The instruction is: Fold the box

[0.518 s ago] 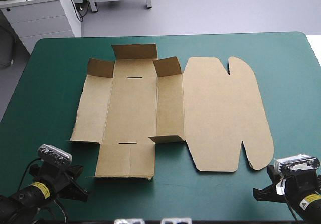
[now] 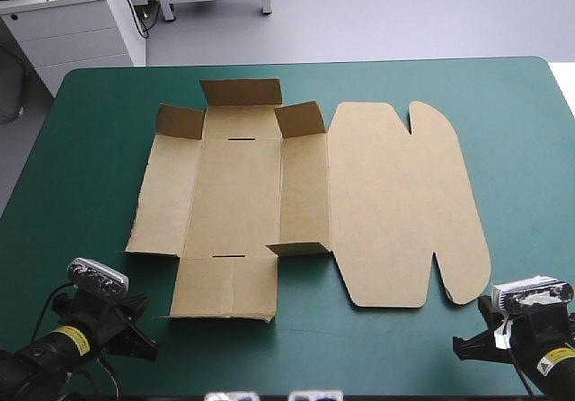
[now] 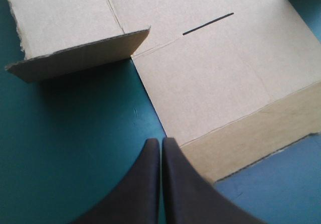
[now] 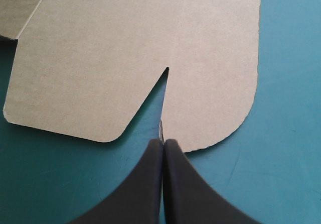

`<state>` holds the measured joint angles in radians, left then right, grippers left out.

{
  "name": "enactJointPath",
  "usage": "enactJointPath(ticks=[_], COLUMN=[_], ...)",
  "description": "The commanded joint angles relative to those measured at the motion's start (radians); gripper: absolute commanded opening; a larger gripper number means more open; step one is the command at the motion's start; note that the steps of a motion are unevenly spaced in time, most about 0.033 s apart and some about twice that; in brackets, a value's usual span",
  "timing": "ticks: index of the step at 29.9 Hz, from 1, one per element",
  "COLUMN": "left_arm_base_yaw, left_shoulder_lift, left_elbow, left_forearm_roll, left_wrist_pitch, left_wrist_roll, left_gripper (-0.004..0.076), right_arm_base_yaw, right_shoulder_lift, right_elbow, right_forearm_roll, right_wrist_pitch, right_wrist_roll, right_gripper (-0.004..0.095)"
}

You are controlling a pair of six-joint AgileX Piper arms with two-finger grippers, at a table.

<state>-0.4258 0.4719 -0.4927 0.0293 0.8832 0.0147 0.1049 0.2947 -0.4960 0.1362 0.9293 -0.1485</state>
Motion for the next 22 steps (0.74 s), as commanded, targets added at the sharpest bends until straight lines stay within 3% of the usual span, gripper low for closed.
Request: enactJointPath(ticks=[1, 9, 22], left_arm_base_yaw=[-0.006, -0.006, -0.006], left_shoulder_lift=[0.010, 0.083, 0.584], left_elbow=[-0.038, -0.191, -0.510], left_forearm_roll=[-0.004, 0.020, 0.149], left_wrist_pitch=[-0.078, -0.067, -0.069], left_wrist_roll=[0.001, 0.001, -0.029], left_gripper=[-0.0008, -0.0007, 0.0013], right_arm_base_yaw=[0.004, 0.004, 0.004], right_shoulder_lift=[0.011, 0.011, 0.011], right_elbow=[-0.029, -0.029, -0.029], right_forearm_roll=[0.004, 0.004, -0.001], right_wrist_pitch=[-0.064, -0.075, -0.094], right_wrist_roll=[-0.007, -0.007, -0.009], right_gripper=[-0.0014, -0.0014, -0.0014])
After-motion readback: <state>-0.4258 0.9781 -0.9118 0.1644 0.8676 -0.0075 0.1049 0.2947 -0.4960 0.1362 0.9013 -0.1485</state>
